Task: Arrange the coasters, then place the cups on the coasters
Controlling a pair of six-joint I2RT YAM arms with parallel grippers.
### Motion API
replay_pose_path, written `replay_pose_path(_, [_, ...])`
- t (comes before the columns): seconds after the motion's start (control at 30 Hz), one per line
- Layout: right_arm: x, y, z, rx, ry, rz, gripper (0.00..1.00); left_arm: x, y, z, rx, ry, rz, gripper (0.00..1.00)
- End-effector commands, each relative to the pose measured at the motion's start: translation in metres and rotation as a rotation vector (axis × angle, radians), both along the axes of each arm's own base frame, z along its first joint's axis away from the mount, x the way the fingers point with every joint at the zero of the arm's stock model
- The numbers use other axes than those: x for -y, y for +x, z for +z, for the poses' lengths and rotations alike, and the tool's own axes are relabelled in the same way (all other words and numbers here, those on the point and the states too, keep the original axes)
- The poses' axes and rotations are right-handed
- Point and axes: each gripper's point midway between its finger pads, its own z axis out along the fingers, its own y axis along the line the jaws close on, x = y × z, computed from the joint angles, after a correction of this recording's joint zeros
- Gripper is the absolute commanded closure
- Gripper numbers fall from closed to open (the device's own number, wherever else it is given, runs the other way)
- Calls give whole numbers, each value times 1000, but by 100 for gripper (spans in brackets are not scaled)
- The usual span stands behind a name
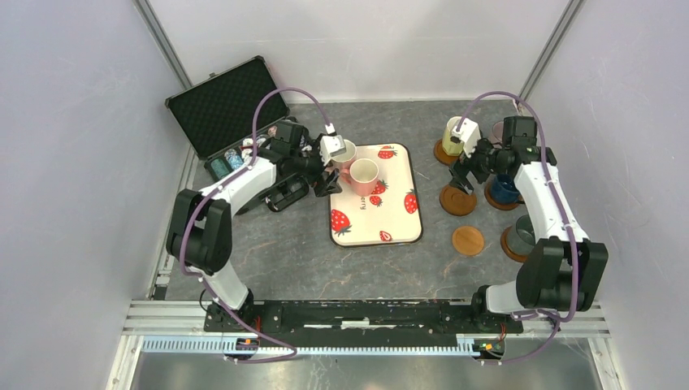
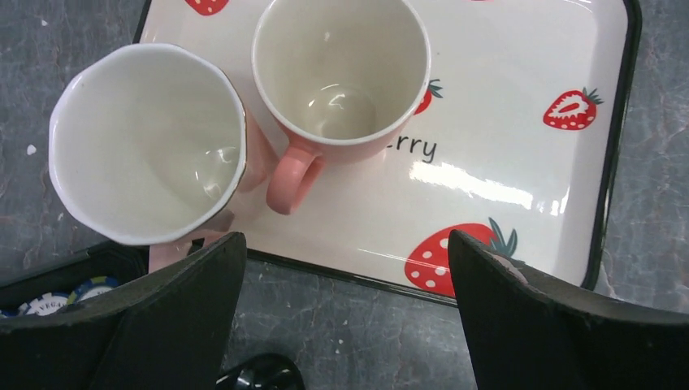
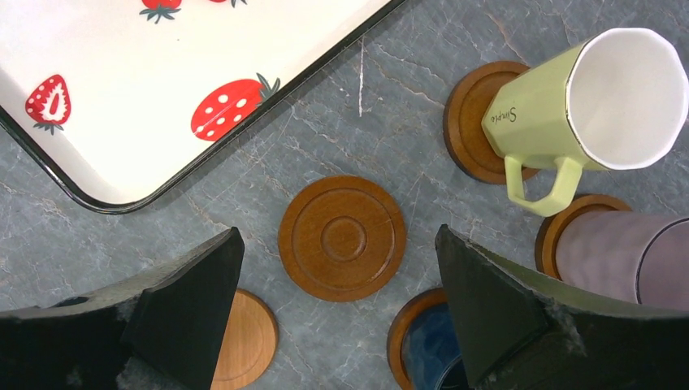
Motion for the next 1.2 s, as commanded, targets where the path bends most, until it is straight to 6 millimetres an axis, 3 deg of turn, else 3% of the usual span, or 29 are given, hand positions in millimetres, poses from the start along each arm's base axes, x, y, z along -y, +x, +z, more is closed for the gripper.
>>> replay_pose_path(0.0, [2,1,13,54,-18,-19,4,11,22,3,152,-18,-49,0])
replay_pose_path(0.43, [8,0,14,59,-48,-37,4,22,25,-13,150,-15,-65,0])
replay_pose_path(0.77, [7,5,16,57,-33,-48,4,29,5,-28,116,32,-157,0])
replay_pose_path(1.17, [6,0,14,55,-29,-51,4,28,-20,-28,80,89,-193,5])
